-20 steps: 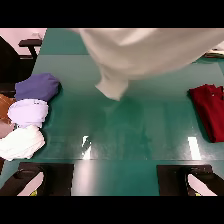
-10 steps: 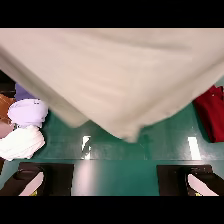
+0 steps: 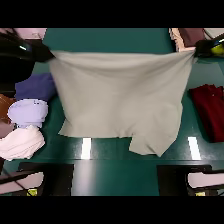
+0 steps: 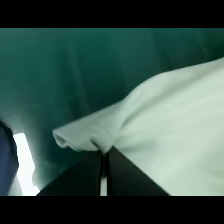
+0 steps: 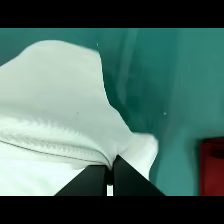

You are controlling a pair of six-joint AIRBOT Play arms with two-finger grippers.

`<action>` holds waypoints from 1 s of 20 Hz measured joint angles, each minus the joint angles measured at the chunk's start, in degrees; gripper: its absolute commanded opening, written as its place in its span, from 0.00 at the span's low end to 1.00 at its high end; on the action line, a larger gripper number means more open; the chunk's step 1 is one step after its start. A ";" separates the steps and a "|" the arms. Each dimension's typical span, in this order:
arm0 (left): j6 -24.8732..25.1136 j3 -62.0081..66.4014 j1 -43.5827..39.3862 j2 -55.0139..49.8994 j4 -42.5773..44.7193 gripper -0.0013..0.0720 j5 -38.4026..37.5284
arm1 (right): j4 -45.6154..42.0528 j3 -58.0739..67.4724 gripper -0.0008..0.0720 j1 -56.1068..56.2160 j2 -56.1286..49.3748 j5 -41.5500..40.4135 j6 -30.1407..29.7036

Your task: Fold the shirts.

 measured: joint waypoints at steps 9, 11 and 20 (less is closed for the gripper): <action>-3.28 -2.71 6.58 -7.17 -0.04 0.75 -2.86 | 10.78 -5.01 0.57 -4.50 -4.83 -0.37 -0.76; -3.63 -8.61 8.87 -3.69 0.63 0.75 -5.49 | 13.31 -12.76 0.57 -5.81 -0.55 -0.70 -1.55; -4.13 -40.96 10.97 9.07 0.46 0.75 -4.79 | 20.55 -39.60 0.57 -7.39 17.64 -5.33 -4.61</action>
